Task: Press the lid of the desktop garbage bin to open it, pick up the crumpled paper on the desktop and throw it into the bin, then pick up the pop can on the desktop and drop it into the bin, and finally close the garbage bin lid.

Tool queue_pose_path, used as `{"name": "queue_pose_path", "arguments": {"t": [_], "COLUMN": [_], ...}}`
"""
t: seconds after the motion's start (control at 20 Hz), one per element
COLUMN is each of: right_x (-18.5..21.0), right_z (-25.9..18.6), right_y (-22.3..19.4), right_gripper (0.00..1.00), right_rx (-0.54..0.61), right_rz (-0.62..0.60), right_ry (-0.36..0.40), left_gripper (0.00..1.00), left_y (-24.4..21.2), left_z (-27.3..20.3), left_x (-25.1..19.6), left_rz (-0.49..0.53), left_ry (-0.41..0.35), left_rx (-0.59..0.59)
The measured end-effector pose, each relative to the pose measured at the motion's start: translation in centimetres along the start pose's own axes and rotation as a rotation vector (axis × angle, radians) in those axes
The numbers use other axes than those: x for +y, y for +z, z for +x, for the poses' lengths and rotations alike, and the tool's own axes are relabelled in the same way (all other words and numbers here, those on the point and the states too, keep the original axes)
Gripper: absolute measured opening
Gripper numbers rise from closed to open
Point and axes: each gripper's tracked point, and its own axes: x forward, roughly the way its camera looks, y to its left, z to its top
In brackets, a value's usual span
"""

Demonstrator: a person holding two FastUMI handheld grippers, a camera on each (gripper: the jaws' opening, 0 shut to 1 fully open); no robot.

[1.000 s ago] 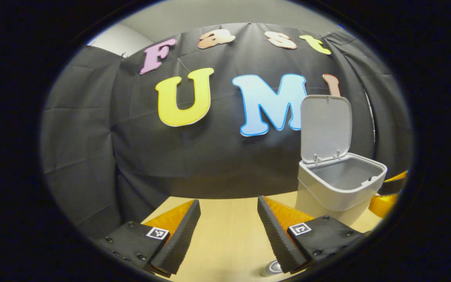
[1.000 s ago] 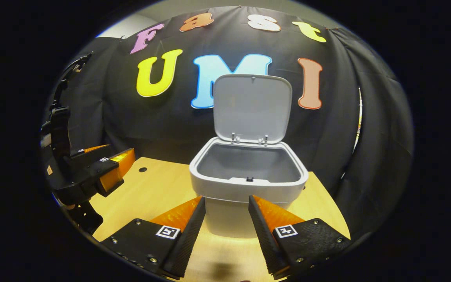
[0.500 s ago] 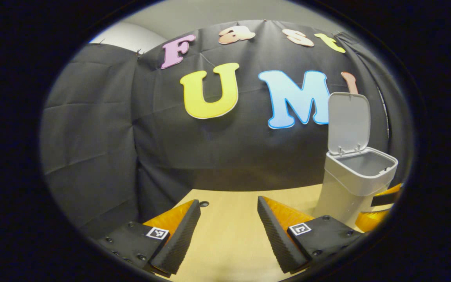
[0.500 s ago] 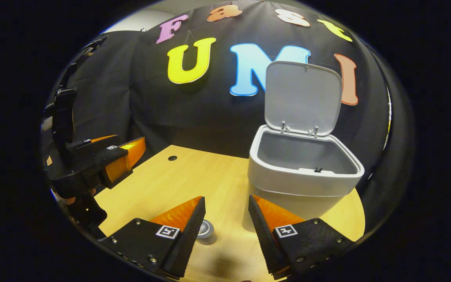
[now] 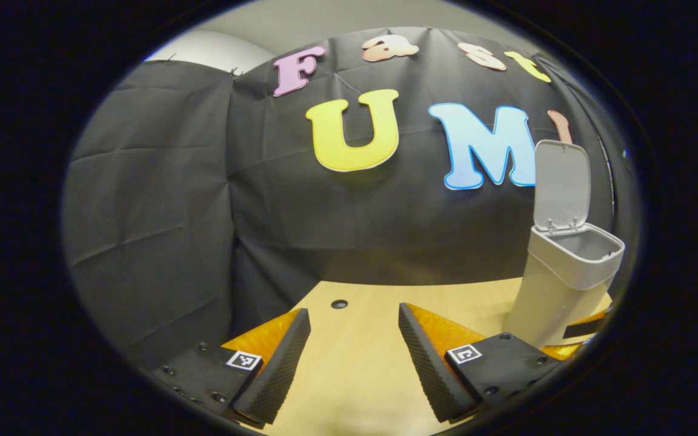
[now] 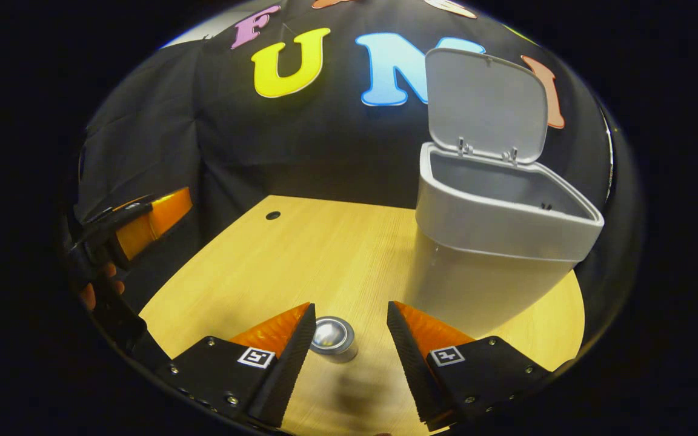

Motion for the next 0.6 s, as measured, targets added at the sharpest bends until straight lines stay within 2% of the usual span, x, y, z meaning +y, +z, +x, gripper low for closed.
{"name": "queue_pose_path", "arguments": {"t": [0.15, 0.2, 0.25, 0.35, 0.45, 0.6], "right_x": [0.1, 0.2, 0.3, 0.6, 1.1, 1.3], "right_z": [0.9, 1.1, 1.2, 1.4, 1.8, 2.3], "right_y": [-1.5, -2.0, -2.3, -3.0, -3.7, -4.3], "right_gripper": [0.79, 0.87, 0.90, 0.91, 0.97, 0.97], "right_rx": [0.062, 0.082, 0.098, 0.128, 0.154, 0.180], "right_rz": [0.022, 0.026, 0.027, 0.024, 0.014, -0.005], "right_ry": [0.009, 0.014, 0.018, 0.030, 0.045, 0.047], "left_gripper": [0.96, 0.96, 1.00, 0.90, 0.90, 1.00], "left_y": [-0.8, -1.0, -1.2, -1.4, -1.7, -2.1], "left_z": [0.0, 0.0, 0.1, 0.2, 0.4, 0.7], "left_x": [0.6, 0.7, 0.8, 0.9, 0.8, 0.8], "left_rz": [-0.016, -0.018, -0.021, -0.027, -0.033, -0.035], "left_ry": [0.009, 0.012, 0.014, 0.016, 0.017, 0.018], "left_rx": [0.019, 0.025, 0.030, 0.037, 0.045, 0.056]}}
